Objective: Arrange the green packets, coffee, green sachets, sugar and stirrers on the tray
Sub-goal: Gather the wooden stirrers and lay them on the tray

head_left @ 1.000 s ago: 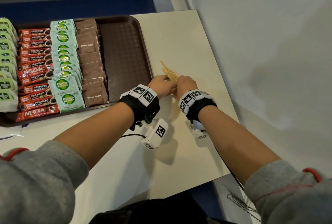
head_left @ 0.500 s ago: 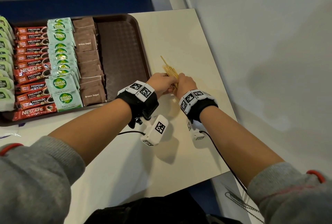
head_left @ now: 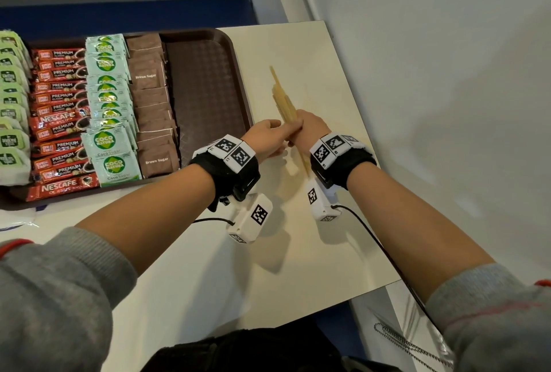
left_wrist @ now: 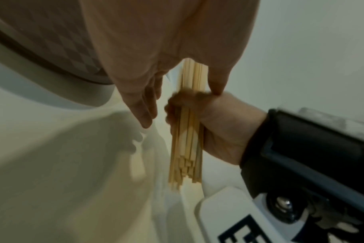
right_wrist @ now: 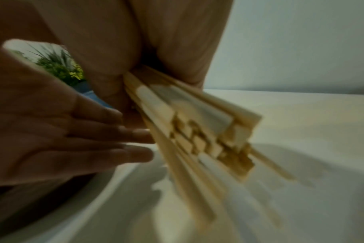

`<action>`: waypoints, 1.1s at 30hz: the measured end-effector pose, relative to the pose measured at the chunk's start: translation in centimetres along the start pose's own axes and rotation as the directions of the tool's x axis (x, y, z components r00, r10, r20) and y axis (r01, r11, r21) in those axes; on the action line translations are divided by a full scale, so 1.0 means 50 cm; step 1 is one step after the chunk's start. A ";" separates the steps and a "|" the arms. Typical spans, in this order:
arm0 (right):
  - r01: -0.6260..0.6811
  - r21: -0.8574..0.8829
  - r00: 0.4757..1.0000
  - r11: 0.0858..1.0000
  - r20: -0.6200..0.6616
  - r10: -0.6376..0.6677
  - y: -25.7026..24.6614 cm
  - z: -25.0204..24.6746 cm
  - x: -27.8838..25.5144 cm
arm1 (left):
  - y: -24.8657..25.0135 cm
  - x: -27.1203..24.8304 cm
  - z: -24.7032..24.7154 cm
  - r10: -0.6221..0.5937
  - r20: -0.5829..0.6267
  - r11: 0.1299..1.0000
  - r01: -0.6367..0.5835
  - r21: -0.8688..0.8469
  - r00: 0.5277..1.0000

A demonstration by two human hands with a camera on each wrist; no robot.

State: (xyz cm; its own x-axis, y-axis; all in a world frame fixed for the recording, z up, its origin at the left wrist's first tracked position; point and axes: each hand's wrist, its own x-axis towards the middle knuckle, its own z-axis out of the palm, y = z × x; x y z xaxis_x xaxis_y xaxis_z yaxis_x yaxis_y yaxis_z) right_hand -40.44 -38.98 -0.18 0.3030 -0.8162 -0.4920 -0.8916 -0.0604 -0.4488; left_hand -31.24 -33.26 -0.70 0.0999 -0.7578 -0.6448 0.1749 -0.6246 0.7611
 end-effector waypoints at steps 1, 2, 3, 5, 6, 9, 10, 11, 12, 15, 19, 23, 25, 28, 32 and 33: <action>0.032 0.022 1.000 0.999 0.001 -0.032 -0.011 0.002 -0.002 | 0.004 -0.002 0.001 0.007 0.024 0.999 -0.006 -0.044 1.000; 0.059 0.059 0.998 0.996 -0.003 -0.059 -0.022 0.004 -0.006 | 0.009 -0.003 0.001 0.014 0.036 0.995 -0.011 -0.098 0.999; 0.090 0.113 0.996 0.990 -0.008 -0.090 -0.032 0.006 -0.012 | 0.012 -0.001 -0.001 0.032 0.026 0.990 -0.028 -0.139 0.999; 0.150 0.212 0.989 0.966 -0.020 -0.149 -0.050 0.007 -0.024 | 0.024 -0.008 -0.010 0.085 -0.026 0.980 -0.088 -0.177 0.996; 0.169 0.233 0.985 0.958 -0.021 -0.169 -0.057 0.005 -0.028 | 0.029 -0.010 -0.015 0.105 -0.056 0.976 -0.114 -0.185 0.993; 0.208 0.226 0.978 0.952 -0.038 -0.205 -0.081 -0.006 -0.036 | 0.039 -0.014 -0.031 0.153 -0.115 0.958 -0.176 -0.226 0.981; 0.219 0.223 0.976 0.950 -0.042 -0.215 -0.089 -0.008 -0.035 | 0.043 -0.018 -0.034 0.164 -0.136 0.952 -0.193 -0.238 0.977; 0.228 0.224 0.974 0.947 -0.040 -0.225 -0.096 -0.009 -0.035 | 0.047 -0.022 -0.039 0.164 -0.168 0.949 -0.203 -0.243 0.972; 0.240 0.233 0.970 0.942 -0.031 -0.239 -0.103 -0.009 -0.034 | 0.051 -0.023 -0.044 0.165 -0.210 0.943 -0.217 -0.253 0.964; 0.307 0.270 0.943 0.913 0.042 -0.329 -0.116 -0.002 -0.035 | 0.062 -0.030 -0.070 0.156 -0.301 0.927 -0.245 -0.284 0.941; 0.340 0.283 0.928 0.897 0.055 -0.369 -0.113 0.000 -0.039 | 0.068 -0.036 -0.111 0.145 -0.409 0.890 -0.300 -0.344 0.901; 0.238 0.178 0.928 0.955 0.249 -0.277 -0.103 0.002 -0.037 | 0.059 -0.038 -0.144 0.117 -0.480 0.841 -0.344 -0.419 0.869; 0.268 0.032 0.894 0.963 0.362 -0.262 -0.104 0.013 -0.043 | 0.055 -0.040 -0.157 0.106 -0.503 0.837 -0.350 -0.420 0.858; 0.325 -0.040 0.868 0.945 0.409 -0.281 -0.116 0.040 -0.046 | 0.052 -0.046 -0.169 0.098 -0.489 0.822 -0.348 -0.451 0.867; 0.355 -0.066 0.880 0.932 0.359 -0.310 -0.141 0.061 -0.046 | 0.046 -0.056 -0.176 0.109 -0.467 0.820 -0.345 -0.456 0.877; 0.358 -0.071 0.881 0.931 0.355 -0.312 -0.147 0.062 -0.047 | 0.045 -0.059 -0.179 0.109 -0.464 0.820 -0.344 -0.457 0.879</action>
State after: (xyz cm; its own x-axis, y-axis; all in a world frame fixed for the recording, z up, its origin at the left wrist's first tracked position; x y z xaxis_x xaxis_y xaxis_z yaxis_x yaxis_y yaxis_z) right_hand -33.55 -34.83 1.95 0.6647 -0.4960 -0.5587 -0.7454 -0.3896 -0.5410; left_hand -22.35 -30.75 2.29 0.5617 -0.6467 -0.5160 0.5568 -0.1658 0.8139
